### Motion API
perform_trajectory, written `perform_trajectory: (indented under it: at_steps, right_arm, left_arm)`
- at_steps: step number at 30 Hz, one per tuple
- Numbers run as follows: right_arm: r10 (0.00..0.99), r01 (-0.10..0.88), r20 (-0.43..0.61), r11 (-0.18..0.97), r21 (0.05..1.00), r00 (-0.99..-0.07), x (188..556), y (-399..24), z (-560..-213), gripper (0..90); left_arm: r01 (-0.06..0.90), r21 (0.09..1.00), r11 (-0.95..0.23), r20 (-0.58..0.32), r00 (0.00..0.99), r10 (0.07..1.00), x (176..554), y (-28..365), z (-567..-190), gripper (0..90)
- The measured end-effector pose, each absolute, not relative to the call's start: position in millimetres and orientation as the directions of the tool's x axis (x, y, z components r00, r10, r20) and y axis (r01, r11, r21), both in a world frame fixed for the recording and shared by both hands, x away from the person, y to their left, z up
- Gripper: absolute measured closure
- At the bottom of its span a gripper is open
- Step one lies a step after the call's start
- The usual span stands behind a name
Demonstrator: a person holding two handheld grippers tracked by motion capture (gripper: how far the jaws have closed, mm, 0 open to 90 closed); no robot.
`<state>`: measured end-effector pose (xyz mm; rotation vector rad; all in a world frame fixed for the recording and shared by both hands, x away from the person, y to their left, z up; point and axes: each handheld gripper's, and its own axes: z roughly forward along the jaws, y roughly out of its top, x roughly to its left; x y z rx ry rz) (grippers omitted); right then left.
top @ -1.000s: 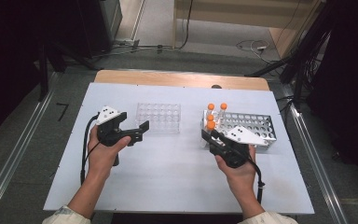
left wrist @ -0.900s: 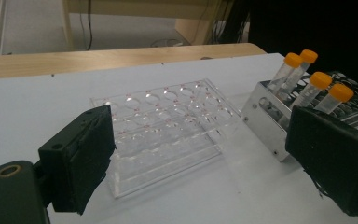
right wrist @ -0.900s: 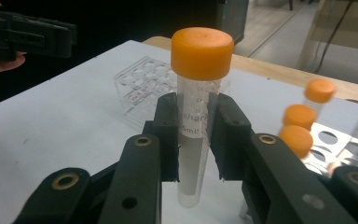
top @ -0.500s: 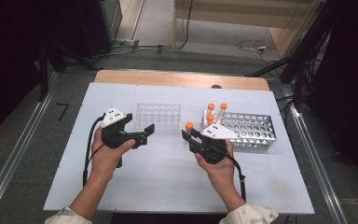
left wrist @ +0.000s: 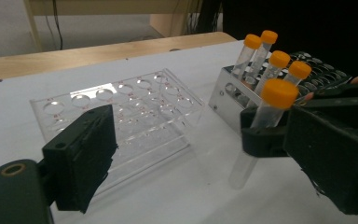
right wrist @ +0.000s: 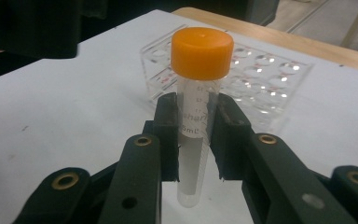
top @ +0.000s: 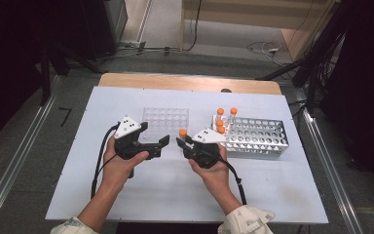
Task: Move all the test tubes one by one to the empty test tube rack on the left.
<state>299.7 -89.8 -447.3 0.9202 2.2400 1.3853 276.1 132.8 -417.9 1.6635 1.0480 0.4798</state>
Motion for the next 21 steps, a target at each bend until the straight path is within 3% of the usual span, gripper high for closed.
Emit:
perform_trajectory:
  at_steps: [8,15,21]
  right_arm:
    - [0.647,0.334,0.065,0.304,0.892,-0.76,295.3,-69.0,-450.1,71.2]
    - [0.618,0.322,0.069,0.308,0.895,-0.783,293.6,-58.0,-445.2,71.2]
    - [0.61,0.321,0.069,0.314,0.894,-0.789,292.3,-53.2,-445.0,71.2]
  left_arm:
    - [0.378,0.923,-0.073,-0.173,0.576,0.799,273.9,124.4,-418.9,20.7]
    - [0.364,0.926,-0.103,-0.149,0.601,0.785,272.4,121.8,-420.3,38.2]
    - [0.335,0.937,-0.097,-0.14,0.617,0.774,270.0,123.9,-419.6,62.2]
